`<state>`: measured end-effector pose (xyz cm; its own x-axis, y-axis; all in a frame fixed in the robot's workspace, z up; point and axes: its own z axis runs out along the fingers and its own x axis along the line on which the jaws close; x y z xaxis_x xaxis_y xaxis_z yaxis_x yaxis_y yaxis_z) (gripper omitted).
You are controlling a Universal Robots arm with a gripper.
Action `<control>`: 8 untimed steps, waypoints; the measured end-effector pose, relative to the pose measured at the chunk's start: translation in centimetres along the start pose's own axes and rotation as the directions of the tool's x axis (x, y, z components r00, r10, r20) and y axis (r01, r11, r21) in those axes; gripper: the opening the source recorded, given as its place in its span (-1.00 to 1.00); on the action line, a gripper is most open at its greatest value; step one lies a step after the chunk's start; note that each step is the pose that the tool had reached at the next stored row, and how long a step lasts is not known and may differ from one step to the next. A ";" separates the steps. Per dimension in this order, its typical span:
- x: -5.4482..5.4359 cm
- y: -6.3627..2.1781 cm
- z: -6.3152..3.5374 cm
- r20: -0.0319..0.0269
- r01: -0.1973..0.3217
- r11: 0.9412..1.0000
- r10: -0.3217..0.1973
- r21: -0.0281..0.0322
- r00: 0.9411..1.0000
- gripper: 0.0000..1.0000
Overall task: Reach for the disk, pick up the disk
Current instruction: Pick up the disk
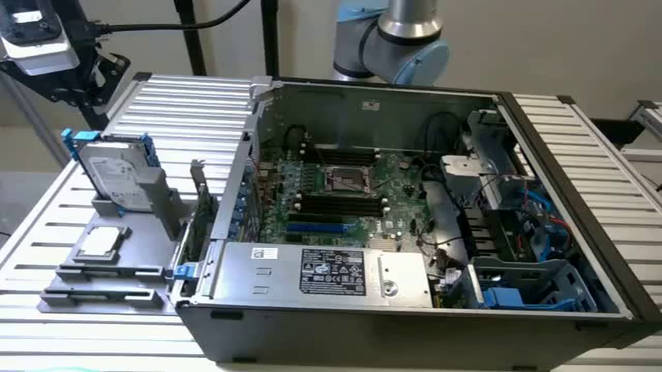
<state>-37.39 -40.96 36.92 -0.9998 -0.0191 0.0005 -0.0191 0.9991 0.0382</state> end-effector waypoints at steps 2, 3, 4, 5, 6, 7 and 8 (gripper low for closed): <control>0.0 0.00 0.00 0.000 0.000 1.000 0.000 0.000 1.000 -0.79; 0.0 0.00 0.00 0.000 0.000 1.000 0.000 0.000 1.000 -0.79; 0.0 0.00 0.00 0.000 0.000 1.000 0.000 0.000 1.000 -0.79; 0.0 0.00 0.00 0.000 0.000 1.000 0.000 0.000 1.000 -0.79; 0.0 0.00 0.00 0.000 0.000 1.000 0.000 0.000 1.000 -0.79; 0.0 0.00 0.00 0.000 0.000 1.000 0.000 0.000 1.000 -0.79; 0.0 0.00 0.00 0.000 0.000 1.000 0.000 0.000 1.000 -0.79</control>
<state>-37.39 -40.96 36.92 -0.9998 -0.0192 0.0005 -0.0191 0.9991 0.0382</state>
